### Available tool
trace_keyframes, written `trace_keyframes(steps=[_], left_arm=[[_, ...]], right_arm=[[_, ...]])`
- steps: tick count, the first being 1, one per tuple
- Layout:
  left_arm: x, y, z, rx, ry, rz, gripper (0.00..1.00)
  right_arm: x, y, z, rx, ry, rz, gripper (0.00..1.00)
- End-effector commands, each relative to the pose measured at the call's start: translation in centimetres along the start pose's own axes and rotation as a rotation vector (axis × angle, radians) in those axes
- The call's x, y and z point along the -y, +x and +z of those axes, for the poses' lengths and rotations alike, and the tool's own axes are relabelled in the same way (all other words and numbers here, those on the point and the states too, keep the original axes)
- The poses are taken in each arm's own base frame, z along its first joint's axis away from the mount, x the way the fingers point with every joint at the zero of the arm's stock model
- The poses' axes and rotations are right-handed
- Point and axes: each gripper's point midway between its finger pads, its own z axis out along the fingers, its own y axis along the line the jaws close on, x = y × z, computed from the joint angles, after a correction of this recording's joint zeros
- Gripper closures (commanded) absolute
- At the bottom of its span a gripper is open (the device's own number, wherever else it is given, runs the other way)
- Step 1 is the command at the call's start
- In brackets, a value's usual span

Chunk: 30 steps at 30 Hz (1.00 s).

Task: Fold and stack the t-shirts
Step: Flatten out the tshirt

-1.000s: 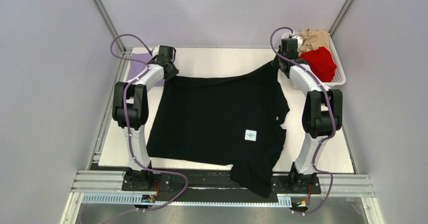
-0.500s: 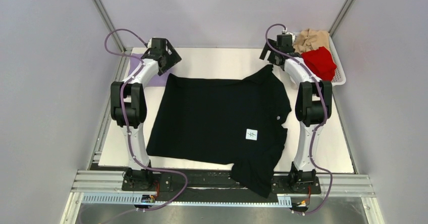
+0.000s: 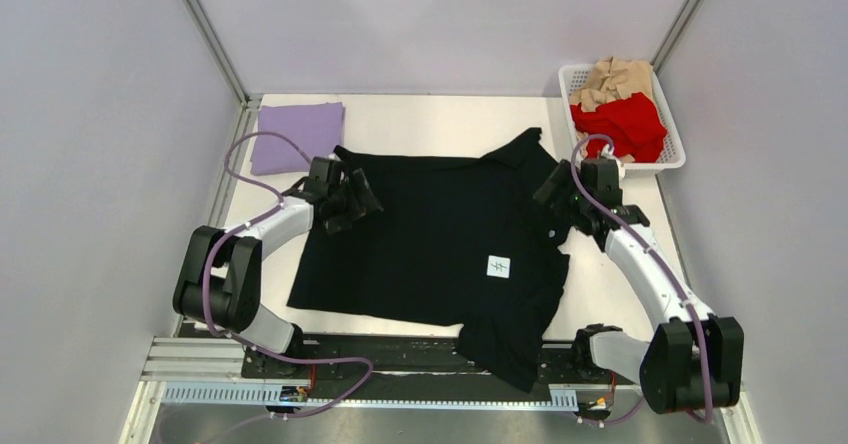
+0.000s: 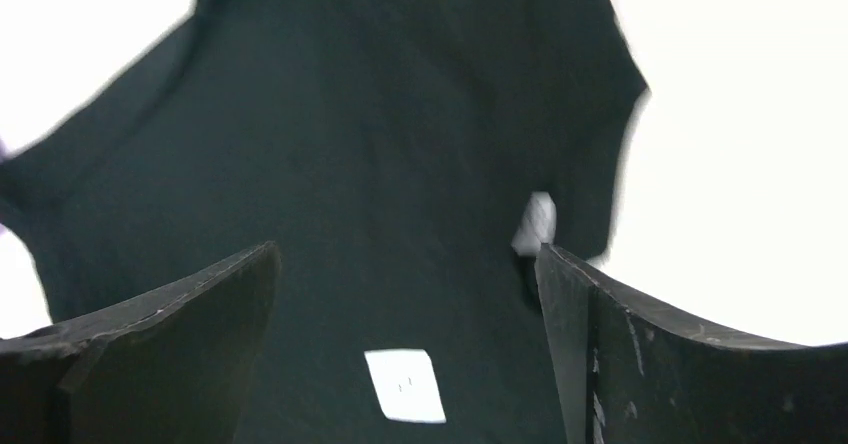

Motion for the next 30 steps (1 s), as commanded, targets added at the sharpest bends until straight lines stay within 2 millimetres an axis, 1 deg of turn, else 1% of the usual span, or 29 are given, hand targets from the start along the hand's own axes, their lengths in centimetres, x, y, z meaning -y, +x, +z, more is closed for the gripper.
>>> trace_keyframes(steps=[1, 2, 4, 6, 7, 9, 11, 14, 17, 18, 20, 22, 24, 27, 29, 30], left_arm=[[-1.3, 1.8, -0.3, -0.007, 0.020, -0.033, 0.00], [-2.3, 2.3, -0.2, -0.009, -0.019, -0.039, 0.00], [-3.4, 2.8, -0.2, -0.008, -0.059, -0.048, 0.00], [-4.1, 3.1, -0.2, -0.005, -0.081, -0.049, 0.00], [-4.2, 3.1, -0.2, -0.002, -0.086, -0.053, 0.00], [-4.8, 3.2, 0.0, 0.004, -0.111, -0.061, 0.00], [-5.7, 3.2, 0.4, 0.017, -0.155, -0.068, 0.00], [-6.9, 2.9, 0.9, 0.034, -0.203, -0.094, 0.00], [-7.7, 2.5, 1.1, 0.046, -0.221, -0.115, 0.00], [-8.3, 2.0, 1.0, 0.060, -0.236, -0.130, 0.00], [-9.0, 1.4, 0.9, 0.071, -0.251, -0.150, 0.00], [-9.7, 1.0, 0.7, 0.078, -0.262, -0.170, 0.00], [-10.3, 0.6, 0.6, 0.088, -0.275, -0.188, 0.00], [-10.9, 0.0, 0.4, 0.102, -0.302, -0.195, 0.00], [-11.3, -0.2, 0.3, 0.106, -0.319, -0.197, 0.00], [-11.4, -0.1, 0.2, 0.105, -0.324, -0.197, 0.00]], right_arm=[[4.8, 5.0, -1.7, -0.099, 0.149, 0.091, 0.03], [6.0, 5.8, -2.1, -0.113, 0.196, 0.101, 0.06], [7.6, 7.6, -2.5, -0.151, 0.256, 0.116, 0.11], [8.6, 8.9, -2.7, -0.185, 0.292, 0.128, 0.19], [9.1, 9.5, -2.7, -0.202, 0.311, 0.136, 0.25], [9.5, 10.3, -2.7, -0.226, 0.330, 0.145, 0.39], [9.9, 10.9, -2.6, -0.248, 0.348, 0.142, 0.46], [10.6, 11.6, -2.3, -0.287, 0.387, 0.129, 0.52], [11.2, 12.2, -1.8, -0.322, 0.426, 0.115, 0.64], [11.3, 12.3, -1.6, -0.332, 0.432, 0.109, 0.72], [10.9, 12.2, -1.1, -0.338, 0.428, 0.091, 0.87], [9.7, 11.9, -0.7, -0.344, 0.394, 0.054, 0.96], [8.1, 11.5, -0.4, -0.339, 0.362, 0.001, 0.99], [6.0, 11.7, -0.1, -0.363, 0.337, -0.035, 1.00], [5.4, 12.1, 0.6, -0.382, 0.347, -0.049, 0.97], [5.6, 12.6, 1.1, -0.398, 0.370, -0.055, 0.96]])
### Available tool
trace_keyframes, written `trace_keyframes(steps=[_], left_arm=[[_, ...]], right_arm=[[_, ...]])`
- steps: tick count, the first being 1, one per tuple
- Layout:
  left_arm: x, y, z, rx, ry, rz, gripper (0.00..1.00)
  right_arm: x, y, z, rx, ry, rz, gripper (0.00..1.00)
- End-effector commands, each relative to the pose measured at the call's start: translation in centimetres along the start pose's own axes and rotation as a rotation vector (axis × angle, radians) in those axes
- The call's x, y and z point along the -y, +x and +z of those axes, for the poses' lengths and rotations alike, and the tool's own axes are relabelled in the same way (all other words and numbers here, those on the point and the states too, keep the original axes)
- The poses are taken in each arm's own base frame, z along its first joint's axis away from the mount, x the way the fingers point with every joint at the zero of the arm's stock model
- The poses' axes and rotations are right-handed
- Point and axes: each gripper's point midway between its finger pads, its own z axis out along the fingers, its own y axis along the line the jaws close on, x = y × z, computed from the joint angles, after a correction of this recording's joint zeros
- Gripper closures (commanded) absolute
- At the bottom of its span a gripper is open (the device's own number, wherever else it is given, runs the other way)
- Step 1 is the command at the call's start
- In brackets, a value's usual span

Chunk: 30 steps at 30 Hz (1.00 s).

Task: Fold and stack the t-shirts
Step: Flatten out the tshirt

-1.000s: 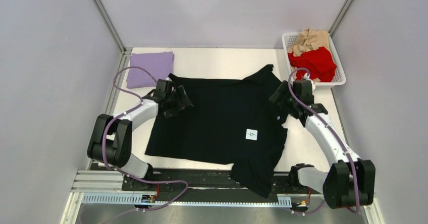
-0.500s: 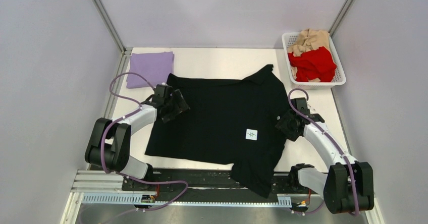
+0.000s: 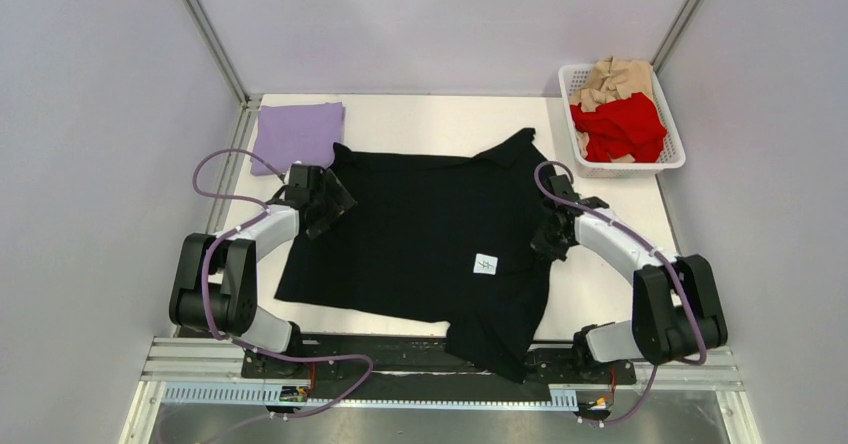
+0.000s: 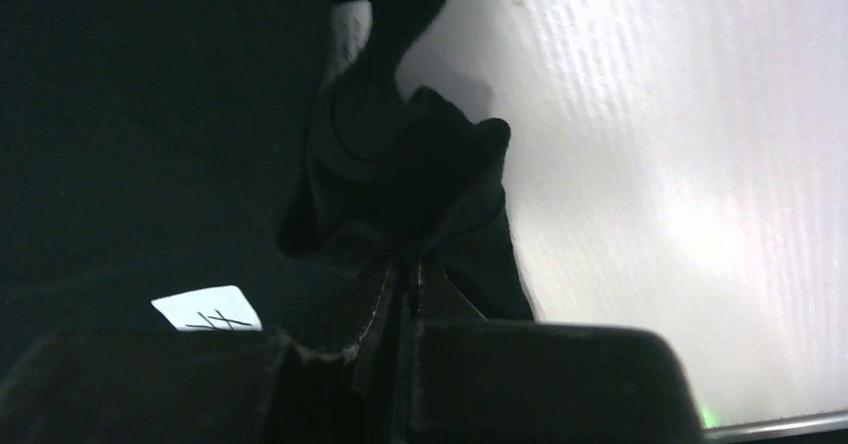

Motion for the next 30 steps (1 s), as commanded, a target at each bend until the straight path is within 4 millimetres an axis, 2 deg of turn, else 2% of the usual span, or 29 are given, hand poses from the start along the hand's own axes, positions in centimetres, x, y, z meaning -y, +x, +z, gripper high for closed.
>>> trace_keyframes(steps=[1, 7, 11, 12, 14, 15, 20, 22, 25, 28, 30], left_arm=[[-4.5, 0.4, 0.5, 0.000, -0.177, 0.010, 0.00], [-5.4, -0.4, -0.3, 0.037, -0.225, 0.006, 0.00], [-5.5, -0.9, -1.1, 0.066, -0.233, 0.002, 0.00], [-5.7, -0.9, -1.2, 0.065, -0.238, 0.002, 0.00], [-5.7, -1.0, -1.4, 0.072, -0.238, -0.001, 0.00], [-5.7, -1.0, -1.4, 0.073, -0.236, 0.001, 0.00], [-5.8, -0.9, -1.4, 0.069, -0.240, 0.001, 0.00], [-5.7, -0.7, -1.4, 0.064, -0.234, 0.001, 0.00], [-5.3, -0.7, -1.5, 0.057, -0.214, 0.004, 0.00], [-4.8, -0.5, -1.6, 0.046, -0.183, 0.005, 0.00], [-4.6, -0.5, -1.6, 0.046, -0.171, 0.008, 0.00]], right_arm=[[-1.9, -0.8, 1.0, -0.003, 0.029, -0.021, 0.96], [-2.7, -0.3, 3.7, -0.045, 0.056, -0.015, 0.93], [-2.5, -0.8, 3.8, -0.033, 0.093, -0.003, 0.89], [-2.1, -0.9, 3.5, -0.021, 0.114, 0.002, 0.86], [-1.5, -1.3, 2.6, 0.004, 0.125, 0.001, 0.61], [-1.4, -1.4, 2.0, 0.016, 0.113, -0.005, 0.56], [-0.6, -2.7, -2.0, 0.116, 0.070, 0.000, 0.49], [-0.5, -3.3, -3.6, 0.160, 0.040, -0.009, 0.37], [-2.1, -4.0, -5.9, 0.213, -0.098, -0.041, 0.18], [-4.2, -3.8, -7.0, 0.240, -0.259, -0.077, 0.01], [-5.8, -3.3, -7.3, 0.243, -0.378, -0.100, 0.00]])
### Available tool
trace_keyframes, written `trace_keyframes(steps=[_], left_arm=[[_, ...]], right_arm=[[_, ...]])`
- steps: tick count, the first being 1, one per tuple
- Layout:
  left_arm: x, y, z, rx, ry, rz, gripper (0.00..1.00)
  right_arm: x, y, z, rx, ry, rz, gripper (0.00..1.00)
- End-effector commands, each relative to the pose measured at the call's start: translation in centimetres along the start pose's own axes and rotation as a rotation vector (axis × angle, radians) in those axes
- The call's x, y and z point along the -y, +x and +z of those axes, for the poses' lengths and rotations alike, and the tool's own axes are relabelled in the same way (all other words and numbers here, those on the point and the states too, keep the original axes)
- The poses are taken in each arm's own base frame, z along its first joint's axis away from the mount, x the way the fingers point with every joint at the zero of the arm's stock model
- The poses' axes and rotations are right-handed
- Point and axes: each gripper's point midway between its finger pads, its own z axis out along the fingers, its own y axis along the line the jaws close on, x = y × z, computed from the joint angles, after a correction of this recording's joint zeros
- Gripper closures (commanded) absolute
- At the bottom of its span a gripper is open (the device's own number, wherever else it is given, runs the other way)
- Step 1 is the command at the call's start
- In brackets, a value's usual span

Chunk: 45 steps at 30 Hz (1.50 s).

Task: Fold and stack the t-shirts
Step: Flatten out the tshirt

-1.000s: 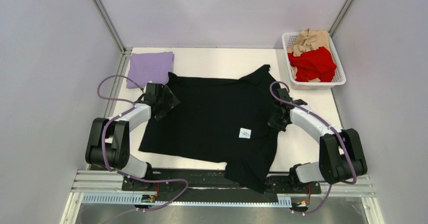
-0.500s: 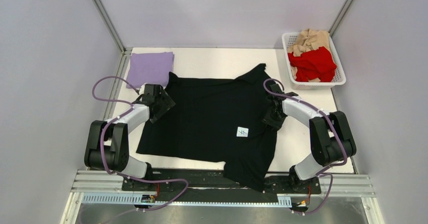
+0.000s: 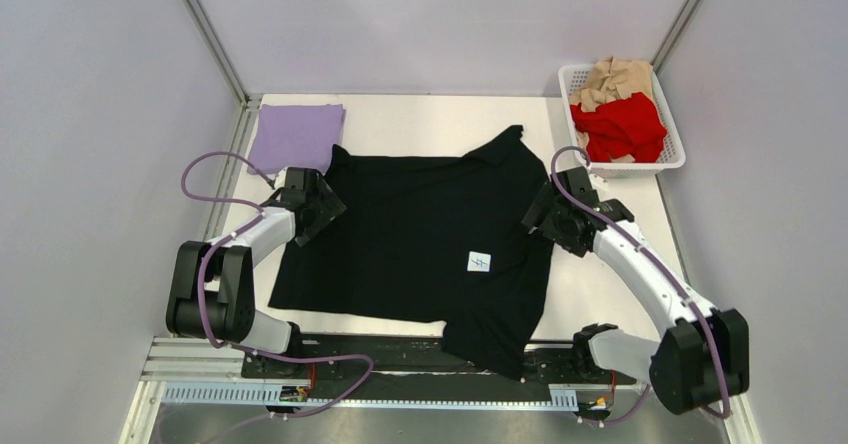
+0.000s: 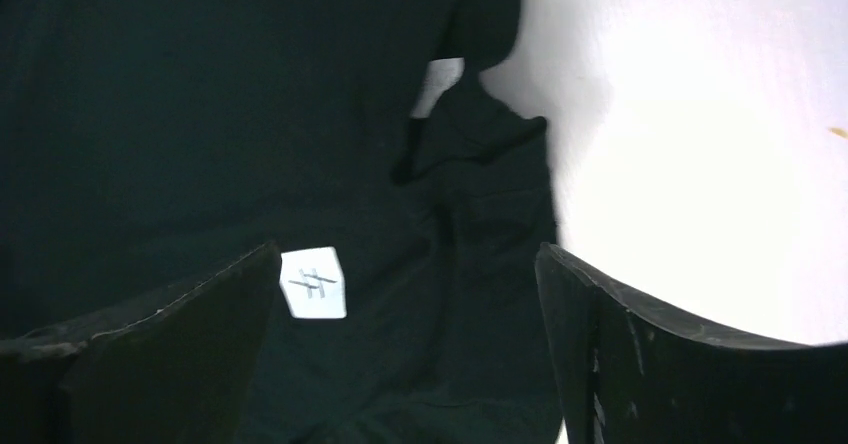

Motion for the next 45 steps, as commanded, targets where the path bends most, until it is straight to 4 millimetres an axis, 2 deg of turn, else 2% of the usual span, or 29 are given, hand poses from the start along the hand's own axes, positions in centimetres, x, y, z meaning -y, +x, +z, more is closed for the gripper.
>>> trace_keyframes(steps=[1, 4, 7, 9, 14, 18, 25, 30, 34, 37, 39, 42, 45], left_arm=[[-0.9, 0.3, -0.5, -0.006, -0.013, 0.012, 0.00], [-0.7, 0.5, -0.5, -0.017, 0.002, 0.013, 0.00], [-0.6, 0.7, -0.4, -0.026, 0.009, 0.013, 0.00], [-0.6, 0.8, -0.5, -0.030, 0.012, 0.013, 0.00], [-0.5, 1.2, -0.6, -0.043, 0.024, 0.008, 0.00], [-0.2, 1.5, -0.9, -0.055, 0.048, -0.004, 0.00], [0.1, 2.2, -1.5, -0.086, 0.073, -0.011, 0.00], [-0.4, 3.3, -2.4, -0.125, 0.078, -0.009, 0.00], [-0.2, 4.0, -3.4, -0.151, 0.121, -0.006, 0.00], [0.1, 3.9, -4.7, -0.150, 0.147, 0.012, 0.00], [0.4, 3.4, -5.8, -0.134, 0.172, 0.023, 0.00], [1.3, 2.4, -7.6, -0.097, 0.225, 0.044, 0.00], [2.3, 1.8, -9.0, -0.078, 0.274, 0.064, 0.00]], right_arm=[[-3.8, 0.7, -0.2, 0.010, -0.268, -0.048, 0.00], [-4.8, 1.0, 0.9, 0.024, -0.345, -0.027, 0.00], [-4.2, 1.2, 2.8, 0.016, -0.314, 0.007, 0.00], [-3.2, 1.8, 4.1, -0.015, -0.272, 0.029, 0.00], [1.6, 5.2, 6.5, -0.179, -0.104, 0.162, 0.00], [4.7, 7.1, 6.6, -0.238, -0.013, 0.252, 0.00], [8.5, 8.2, 5.7, -0.244, 0.145, 0.334, 0.00], [9.7, 9.1, 4.8, -0.256, 0.163, 0.413, 0.00], [9.9, 8.6, 4.6, -0.220, 0.168, 0.438, 0.00], [9.6, 8.5, 4.3, -0.216, 0.151, 0.441, 0.00], [9.6, 7.7, 3.9, -0.186, 0.154, 0.436, 0.00], [9.8, 5.2, 2.8, -0.091, 0.163, 0.405, 0.00], [8.4, 2.5, 1.3, -0.007, 0.089, 0.360, 0.00]])
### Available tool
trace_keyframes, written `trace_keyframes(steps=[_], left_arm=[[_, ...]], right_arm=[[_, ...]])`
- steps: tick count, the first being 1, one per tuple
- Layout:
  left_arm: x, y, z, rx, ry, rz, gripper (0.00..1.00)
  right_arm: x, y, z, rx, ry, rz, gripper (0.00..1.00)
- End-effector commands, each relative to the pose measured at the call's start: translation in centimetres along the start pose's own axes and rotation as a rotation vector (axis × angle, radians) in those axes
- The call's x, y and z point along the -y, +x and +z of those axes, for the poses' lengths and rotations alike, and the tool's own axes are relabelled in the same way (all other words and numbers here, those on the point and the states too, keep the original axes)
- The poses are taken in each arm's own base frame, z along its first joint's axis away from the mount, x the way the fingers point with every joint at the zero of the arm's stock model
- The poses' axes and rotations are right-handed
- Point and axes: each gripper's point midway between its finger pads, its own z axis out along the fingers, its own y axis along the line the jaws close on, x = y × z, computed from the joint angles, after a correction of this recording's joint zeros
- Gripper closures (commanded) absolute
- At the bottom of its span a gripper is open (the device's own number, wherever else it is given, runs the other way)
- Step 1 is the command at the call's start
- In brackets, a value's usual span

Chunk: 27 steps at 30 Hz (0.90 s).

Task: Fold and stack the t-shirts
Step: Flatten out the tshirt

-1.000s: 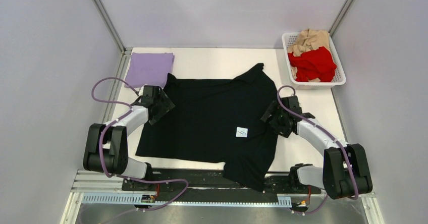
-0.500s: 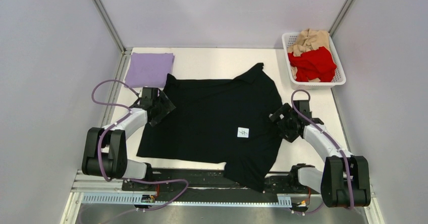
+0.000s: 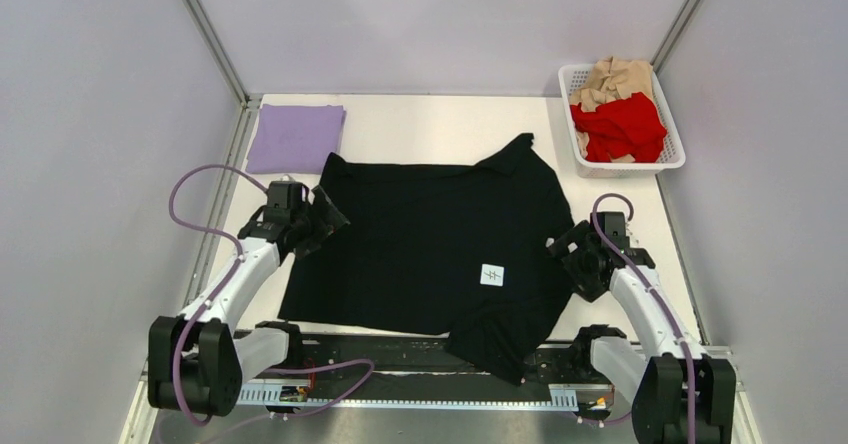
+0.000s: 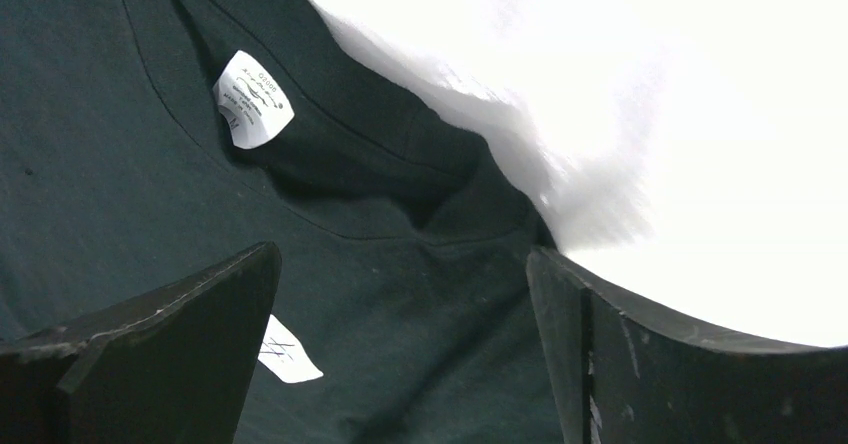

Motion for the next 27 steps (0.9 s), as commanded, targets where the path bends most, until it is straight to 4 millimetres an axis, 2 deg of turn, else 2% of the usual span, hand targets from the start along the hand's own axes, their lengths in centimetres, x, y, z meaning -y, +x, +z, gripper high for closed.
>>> trace_keyframes(steps=[1, 4, 6, 10, 12, 13, 14, 16, 19, 21, 22, 23, 24, 27], left_arm=[[2.6, -1.2, -2.5, 0.033, 0.092, 0.058, 0.00], [3.9, -1.8, -2.9, 0.062, 0.125, 0.075, 0.00], [4.7, -2.7, -2.8, 0.089, 0.141, 0.073, 0.00], [6.6, -5.2, -1.4, 0.156, 0.167, 0.048, 0.00], [7.5, -6.5, -0.1, 0.178, 0.170, 0.036, 0.00], [7.5, -6.7, 1.3, 0.166, 0.152, 0.032, 0.00], [8.3, -7.7, 1.5, 0.181, 0.156, 0.026, 0.00], [8.4, -8.0, 4.3, 0.146, 0.112, 0.018, 0.00], [9.1, -8.9, 6.7, 0.140, 0.101, -0.002, 0.00], [10.2, -10.0, 8.1, 0.146, 0.107, -0.010, 0.00], [9.9, -9.8, 9.4, 0.128, 0.089, -0.016, 0.00], [10.7, -10.6, 9.7, 0.142, 0.105, -0.016, 0.00], [10.6, -10.4, 10.9, 0.127, 0.094, -0.021, 0.00], [11.9, -11.9, 12.1, 0.141, 0.103, -0.022, 0.00]], right_arm=[[-1.5, -3.1, -3.1, 0.124, -0.034, -0.065, 0.00], [-3.3, -4.1, -4.7, 0.160, -0.097, -0.099, 0.00], [-4.8, -4.3, -5.1, 0.164, -0.153, -0.126, 0.00], [-10.1, -3.2, -5.0, 0.128, -0.350, -0.235, 0.00], [-12.3, -3.2, -4.8, 0.124, -0.401, -0.272, 0.00], [-13.3, -3.4, -4.6, 0.129, -0.415, -0.289, 0.00], [-14.4, -3.6, -4.6, 0.136, -0.430, -0.298, 0.00], [-16.7, -4.1, -4.2, 0.127, -0.463, -0.305, 0.00], [-20.3, -4.8, -3.6, 0.107, -0.530, -0.323, 0.00], [-22.1, -5.3, -2.6, 0.100, -0.543, -0.338, 0.00], [-22.7, -5.4, -1.5, 0.083, -0.532, -0.343, 0.00], [-23.3, -5.5, -0.8, 0.076, -0.532, -0.351, 0.00], [-23.9, -5.6, -0.2, 0.065, -0.533, -0.359, 0.00], [-25.7, -5.7, 1.6, 0.027, -0.549, -0.386, 0.00]])
